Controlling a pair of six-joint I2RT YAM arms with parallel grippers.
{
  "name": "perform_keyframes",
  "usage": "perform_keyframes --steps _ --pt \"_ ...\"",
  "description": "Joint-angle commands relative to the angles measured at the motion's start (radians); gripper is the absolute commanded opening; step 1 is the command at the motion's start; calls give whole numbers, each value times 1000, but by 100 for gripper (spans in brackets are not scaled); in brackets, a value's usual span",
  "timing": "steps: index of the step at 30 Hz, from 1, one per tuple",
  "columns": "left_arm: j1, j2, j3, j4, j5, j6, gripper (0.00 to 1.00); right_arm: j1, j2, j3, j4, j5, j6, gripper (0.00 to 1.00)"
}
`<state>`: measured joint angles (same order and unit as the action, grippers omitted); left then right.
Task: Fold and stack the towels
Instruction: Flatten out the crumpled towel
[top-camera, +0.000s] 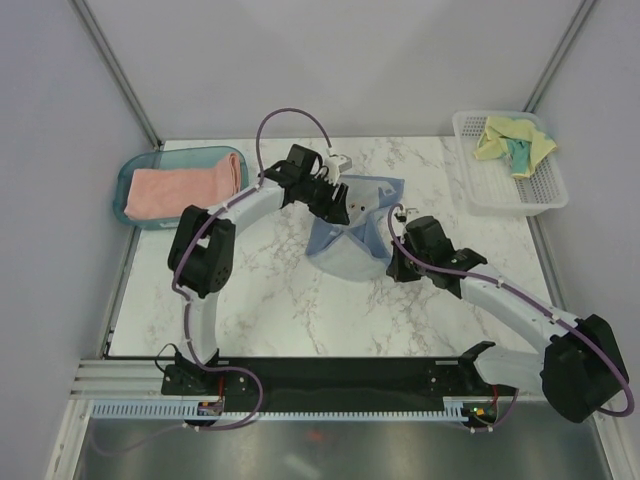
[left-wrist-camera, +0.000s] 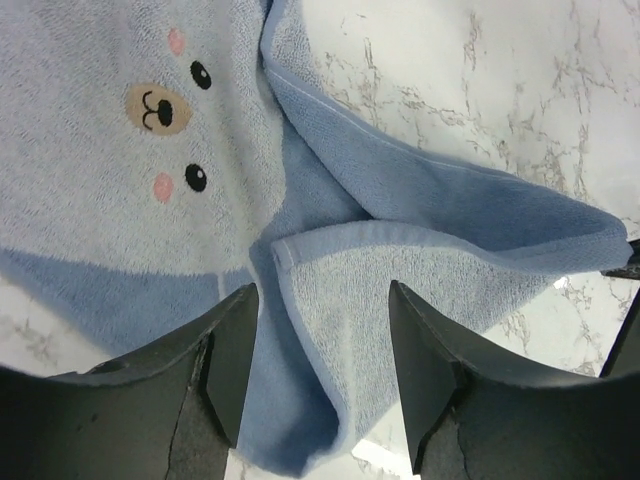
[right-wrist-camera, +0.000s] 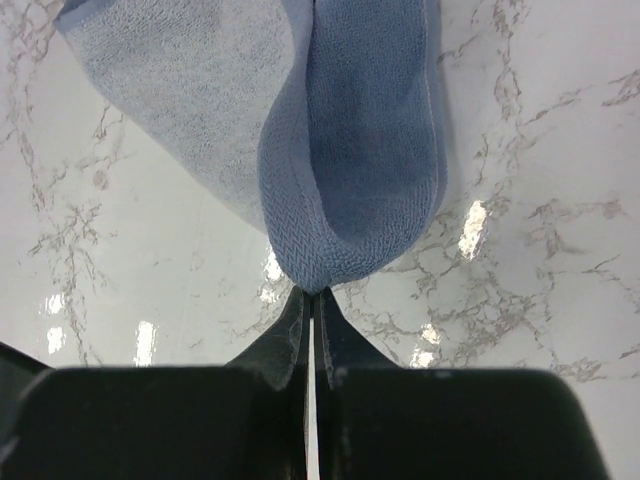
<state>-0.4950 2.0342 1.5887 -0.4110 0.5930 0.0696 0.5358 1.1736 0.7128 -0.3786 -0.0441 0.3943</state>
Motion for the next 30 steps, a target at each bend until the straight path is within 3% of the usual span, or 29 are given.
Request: perform_keyframes --steps 1,12,25,30 --pt "0 70 63 9 83 64 61 -14 3 22 -17 -83 -35 0" --pt "-1 216 149 1 85 62 63 -34 26 1 9 -102 -55 0" --pt "-11 195 131 -5 139 41 53 -49 40 -9 33 -103 -54 0" --pt "-19 195 123 -11 87 38 54 -50 23 -13 35 -106 -46 0"
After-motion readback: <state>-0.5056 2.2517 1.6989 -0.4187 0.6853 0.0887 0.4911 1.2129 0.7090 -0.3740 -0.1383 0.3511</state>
